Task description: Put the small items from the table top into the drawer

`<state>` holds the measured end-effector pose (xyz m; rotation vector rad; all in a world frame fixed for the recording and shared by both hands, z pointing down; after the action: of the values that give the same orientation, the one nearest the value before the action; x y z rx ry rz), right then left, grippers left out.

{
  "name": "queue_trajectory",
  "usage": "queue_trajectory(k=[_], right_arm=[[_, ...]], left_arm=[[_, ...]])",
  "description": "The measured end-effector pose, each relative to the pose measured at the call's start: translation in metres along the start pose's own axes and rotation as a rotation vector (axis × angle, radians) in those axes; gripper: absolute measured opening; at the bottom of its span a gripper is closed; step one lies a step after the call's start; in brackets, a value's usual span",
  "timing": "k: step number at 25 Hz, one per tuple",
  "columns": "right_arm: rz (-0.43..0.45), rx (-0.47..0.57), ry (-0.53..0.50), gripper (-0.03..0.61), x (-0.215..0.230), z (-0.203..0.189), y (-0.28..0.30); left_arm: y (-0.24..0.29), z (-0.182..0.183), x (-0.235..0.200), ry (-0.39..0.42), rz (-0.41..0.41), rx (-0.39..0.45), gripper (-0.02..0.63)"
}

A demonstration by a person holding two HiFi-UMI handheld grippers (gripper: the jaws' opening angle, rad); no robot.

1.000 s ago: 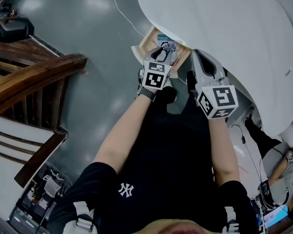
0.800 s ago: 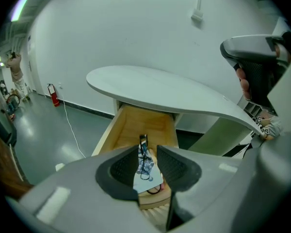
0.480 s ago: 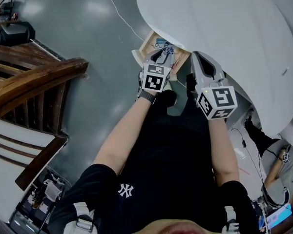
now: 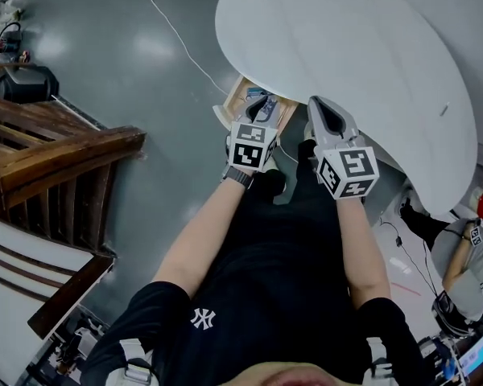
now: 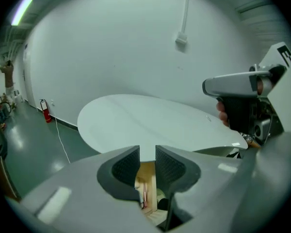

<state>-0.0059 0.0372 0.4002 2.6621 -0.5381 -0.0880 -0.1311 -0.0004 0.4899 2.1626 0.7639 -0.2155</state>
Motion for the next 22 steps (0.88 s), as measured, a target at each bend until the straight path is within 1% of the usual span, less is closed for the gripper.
queue_trajectory(k=[5,12,17,22], right_arm=[[-0.057,0.015,0.001,0.023,0.007,0.015,-0.021],[-0.186,0.036,0.014,0.023,0.04,0.018,-0.06],[-0.254,0.051,0.029,0.023,0.064,0.013,-0.091],[-0.33,0.054,0.061,0.023,0.09,-0.001,-0.121]], left_arm=[[-0.015,0.03,0.028,0.05,-0.061,0.039,0.083],[-0.005,0.054,0.084,0.156,-0.17,0.05,0.007],[0.004,0.057,0.129,0.195,-0.238,0.047,0.006],[0.013,0.06,0.18,0.21,-0.341,0.047,0.006]])
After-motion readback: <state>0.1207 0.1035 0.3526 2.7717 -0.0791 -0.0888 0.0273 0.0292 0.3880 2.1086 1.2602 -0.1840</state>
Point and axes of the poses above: the fingertips, and each gripper's own axes: y forward along the fingers, x to its right, z out of its top, the point moved 5 cm from there along -y, backward along the fingers, and after that the axes turned 15 degrees about -y, right-handed, at the moved point
